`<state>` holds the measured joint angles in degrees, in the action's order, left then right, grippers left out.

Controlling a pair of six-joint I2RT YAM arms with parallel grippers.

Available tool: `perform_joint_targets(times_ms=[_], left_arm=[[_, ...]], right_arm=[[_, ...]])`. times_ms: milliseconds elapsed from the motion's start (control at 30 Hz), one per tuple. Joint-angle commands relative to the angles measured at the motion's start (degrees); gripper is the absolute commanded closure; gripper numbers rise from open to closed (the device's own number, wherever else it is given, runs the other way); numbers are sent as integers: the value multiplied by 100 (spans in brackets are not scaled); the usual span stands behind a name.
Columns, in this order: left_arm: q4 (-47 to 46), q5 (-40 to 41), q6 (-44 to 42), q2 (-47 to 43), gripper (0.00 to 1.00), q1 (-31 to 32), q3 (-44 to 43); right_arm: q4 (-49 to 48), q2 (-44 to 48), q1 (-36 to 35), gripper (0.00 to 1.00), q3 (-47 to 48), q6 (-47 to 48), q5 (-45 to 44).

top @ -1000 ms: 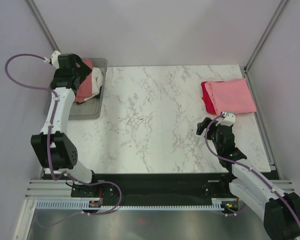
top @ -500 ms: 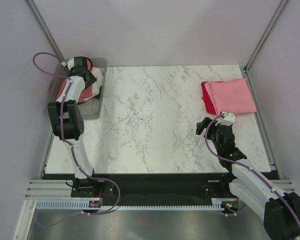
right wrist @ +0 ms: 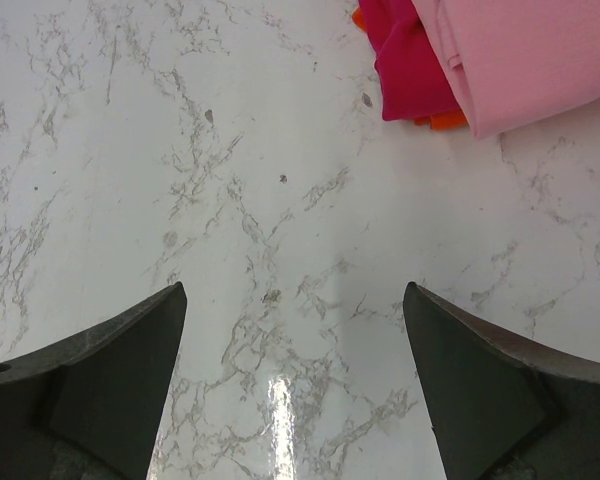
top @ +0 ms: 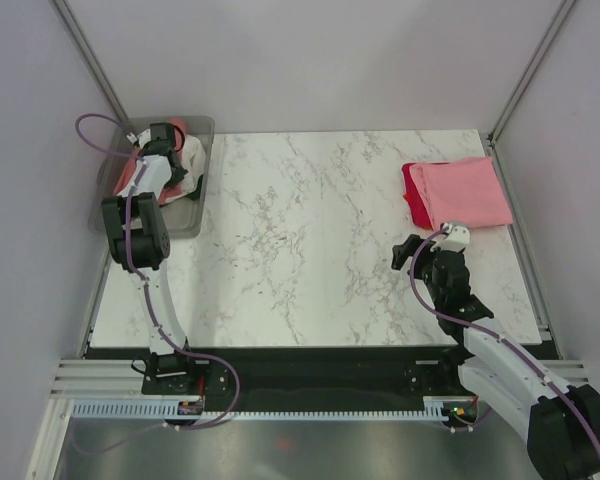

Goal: Fold and stack the t-shirts
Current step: Grab the tshirt from the pile, then move the tshirt to the center of the board

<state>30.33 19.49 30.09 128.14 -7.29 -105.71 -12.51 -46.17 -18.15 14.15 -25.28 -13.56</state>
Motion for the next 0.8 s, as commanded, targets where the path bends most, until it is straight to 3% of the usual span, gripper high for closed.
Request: perform_joint_targets(times_ms=[0, 233, 367, 533, 633, 733, 767], left_arm=[[123, 467, -179, -515, 98, -80, -37], [245, 819, -293, -1631, 98, -80, -55], [378, 1136, 258, -2642, 98, -80, 164], [360, 119, 1058, -3846, 98, -71, 139], [351, -436, 1236, -4226, 98, 262, -151], [342, -691, 1315, -4569, 98, 1069, -633], [342, -753, 1342, -4639, 98, 1602, -774]], right_arm=[[-234, 21, -4, 2, 17, 23, 73], [-252, -102, -4, 2, 61, 40, 143], [-269, -59, -4, 3, 26, 49, 196], [-313, -41, -13, 3, 17, 58, 249], [-313, -67, -4, 3, 26, 58, 266], [-304, -59, 5, 3, 26, 58, 240], [-296, -59, -4, 3, 26, 67, 231]])
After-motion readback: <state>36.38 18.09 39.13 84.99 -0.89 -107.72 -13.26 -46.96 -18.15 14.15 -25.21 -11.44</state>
